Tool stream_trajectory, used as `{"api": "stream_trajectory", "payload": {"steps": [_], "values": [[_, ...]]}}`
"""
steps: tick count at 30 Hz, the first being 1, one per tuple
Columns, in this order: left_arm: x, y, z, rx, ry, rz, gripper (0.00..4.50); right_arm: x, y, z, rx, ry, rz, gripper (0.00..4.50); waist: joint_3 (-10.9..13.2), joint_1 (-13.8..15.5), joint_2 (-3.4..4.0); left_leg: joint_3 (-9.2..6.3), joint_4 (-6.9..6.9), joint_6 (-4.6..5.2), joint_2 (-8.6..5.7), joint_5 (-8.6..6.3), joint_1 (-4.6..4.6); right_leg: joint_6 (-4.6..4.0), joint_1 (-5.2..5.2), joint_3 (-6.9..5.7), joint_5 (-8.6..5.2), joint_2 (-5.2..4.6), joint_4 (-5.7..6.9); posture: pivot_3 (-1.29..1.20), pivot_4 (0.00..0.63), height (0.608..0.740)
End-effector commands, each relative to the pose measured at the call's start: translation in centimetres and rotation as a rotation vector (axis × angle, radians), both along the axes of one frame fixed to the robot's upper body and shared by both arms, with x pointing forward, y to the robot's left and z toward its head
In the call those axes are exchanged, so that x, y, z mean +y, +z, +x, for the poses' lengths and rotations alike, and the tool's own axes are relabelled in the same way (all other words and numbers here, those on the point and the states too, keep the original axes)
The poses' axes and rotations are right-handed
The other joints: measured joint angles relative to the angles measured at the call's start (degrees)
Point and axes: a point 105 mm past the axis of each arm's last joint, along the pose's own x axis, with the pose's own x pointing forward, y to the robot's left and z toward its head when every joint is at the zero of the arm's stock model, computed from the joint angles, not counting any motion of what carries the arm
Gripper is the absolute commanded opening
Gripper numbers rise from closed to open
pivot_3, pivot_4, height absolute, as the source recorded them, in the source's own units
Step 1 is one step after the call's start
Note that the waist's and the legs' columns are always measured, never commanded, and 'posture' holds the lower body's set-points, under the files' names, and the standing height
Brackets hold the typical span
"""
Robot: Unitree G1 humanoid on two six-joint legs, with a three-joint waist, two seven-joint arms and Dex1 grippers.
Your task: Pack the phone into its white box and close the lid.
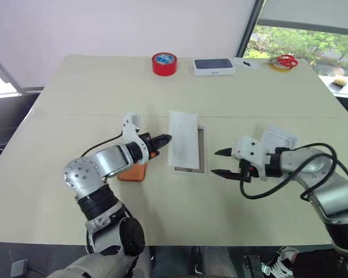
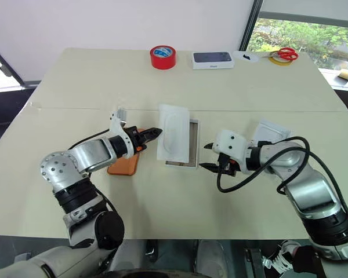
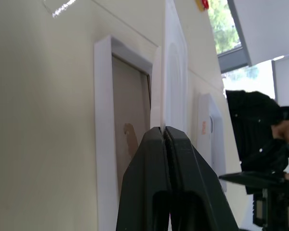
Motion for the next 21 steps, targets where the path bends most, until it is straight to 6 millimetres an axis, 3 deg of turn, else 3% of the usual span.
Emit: {"api": "stream_trajectory", "payload": {"steps": [1, 6, 9, 16, 18, 21], "values": [[-0.6, -0.2, -0.1, 0.001, -0.006, 0.027, 0.00, -0.2, 1.2, 0.0, -0.055, -0.011, 0.008, 2.75, 0.00, 0.01, 0.00, 0.00, 0.00, 0.00, 0.00, 0.00, 0.00, 0.00, 0.00, 0.00, 0.00, 0.00, 0.00, 0.00, 0.150, 0.730], [-1.2, -0.1, 0.0, -0.002, -0.020, 0.012, 0.00, 0.0, 1.1, -0.1, -0.059, -0.018, 0.023, 2.75, 0.00, 0.05, 0.00, 0.00, 0.00, 0.00, 0.00, 0.00, -0.01, 0.00, 0.00, 0.00, 0.00, -0.01, 0.00, 0.00, 0.150, 0.730], [-1.7, -0.1, -0.1, -0.006, -0.038, 0.001, 0.93, 0.1, 0.9, 0.0, -0.060, -0.023, 0.026, 2.79, 0.00, 0.09, -0.01, -0.01, 0.00, 0.00, 0.00, 0.00, -0.01, 0.00, 0.00, -0.01, 0.00, -0.01, 0.00, 0.00, 0.150, 0.730], [-1.3, 0.6, -0.1, -0.046, -0.032, -0.013, 4.47, 0.2, 1.3, 0.9, -0.087, -0.055, 0.042, 2.79, 0.00, 0.03, 0.00, -0.01, 0.01, 0.00, -0.01, 0.00, -0.01, 0.00, 0.00, 0.00, 0.00, -0.01, 0.00, 0.00, 0.150, 0.730], [-0.7, 1.1, 0.1, -0.072, -0.021, -0.013, 4.47, 0.4, 1.5, 1.4, -0.094, -0.075, 0.055, 2.79, 0.00, -0.03, 0.00, -0.01, 0.00, 0.00, 0.00, 0.00, 0.00, 0.00, -0.01, 0.00, 0.00, 0.00, 0.00, 0.00, 0.150, 0.730], [1.3, 1.9, 0.6, -0.163, 0.023, 0.077, 4.50, 1.3, 1.8, 2.8, -0.096, -0.129, 0.103, 1.91, 0.00, -0.27, 0.00, 0.00, -0.02, 0.00, 0.02, 0.00, 0.00, 0.00, -0.03, 0.00, 0.00, 0.02, 0.00, 0.00, 0.150, 0.730]]}}
